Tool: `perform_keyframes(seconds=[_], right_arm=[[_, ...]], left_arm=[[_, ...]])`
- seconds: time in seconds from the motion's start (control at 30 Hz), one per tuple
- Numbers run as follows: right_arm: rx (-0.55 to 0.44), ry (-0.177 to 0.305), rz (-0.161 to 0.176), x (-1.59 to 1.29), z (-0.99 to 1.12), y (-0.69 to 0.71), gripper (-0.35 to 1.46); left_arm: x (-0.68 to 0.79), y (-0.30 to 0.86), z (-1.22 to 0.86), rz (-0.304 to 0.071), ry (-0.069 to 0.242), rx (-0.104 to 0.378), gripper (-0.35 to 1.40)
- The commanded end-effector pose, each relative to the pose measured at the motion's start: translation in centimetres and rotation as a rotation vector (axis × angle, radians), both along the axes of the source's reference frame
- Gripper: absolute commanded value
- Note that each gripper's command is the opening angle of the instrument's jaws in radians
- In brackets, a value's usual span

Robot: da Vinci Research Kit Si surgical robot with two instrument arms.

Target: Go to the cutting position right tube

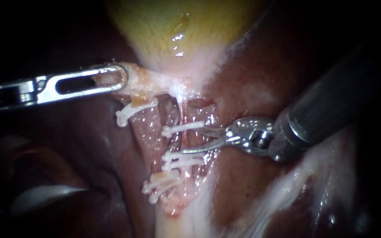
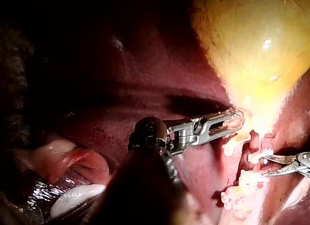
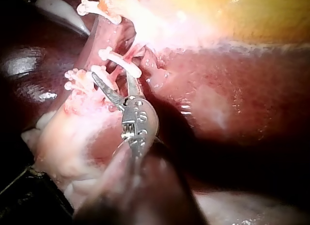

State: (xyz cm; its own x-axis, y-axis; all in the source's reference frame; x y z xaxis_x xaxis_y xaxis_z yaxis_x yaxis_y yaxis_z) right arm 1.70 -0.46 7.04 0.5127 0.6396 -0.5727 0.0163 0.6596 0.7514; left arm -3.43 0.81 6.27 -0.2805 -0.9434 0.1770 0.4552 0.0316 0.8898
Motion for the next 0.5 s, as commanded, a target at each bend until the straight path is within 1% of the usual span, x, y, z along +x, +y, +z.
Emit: perform_keyframes(seconds=[0.03, 0.17, 0.27, 0.33, 0.37, 0.5], right_arm=[[0.003, 0.005, 0.0, 0.01, 0.0, -0.01, 1.21], [0.021, 0.025, -0.003, 0.03, 0.01, -0.01, 1.21], [0.036, 0.051, -0.004, 0.04, 0.01, -0.01, 1.23], [0.056, 0.075, -0.007, 0.05, 0.01, -0.01, 1.23], [0.067, 0.09, -0.003, 0.05, 0.01, -0.01, 1.23], [0.099, 0.115, -0.013, 0.07, 0.01, -0.01, 1.23]], left_arm=[[0.0, 0.0, 0.0, 0.0, 0.0, 0.0, -0.35], [0.0, 0.0, 0.0, 0.0, 0.0, 0.0, -0.35], [0.0, 0.0, 0.0, 0.0, 0.0, 0.0, -0.35], [0.0, 0.0, 0.0, 0.0, 0.0, 0.0, -0.35], [0.0, 0.0, 0.0, 0.0, 0.0, 0.0, -0.35], [0.0, 0.0, 0.0, 0.0, 0.0, 0.0, -0.35]])
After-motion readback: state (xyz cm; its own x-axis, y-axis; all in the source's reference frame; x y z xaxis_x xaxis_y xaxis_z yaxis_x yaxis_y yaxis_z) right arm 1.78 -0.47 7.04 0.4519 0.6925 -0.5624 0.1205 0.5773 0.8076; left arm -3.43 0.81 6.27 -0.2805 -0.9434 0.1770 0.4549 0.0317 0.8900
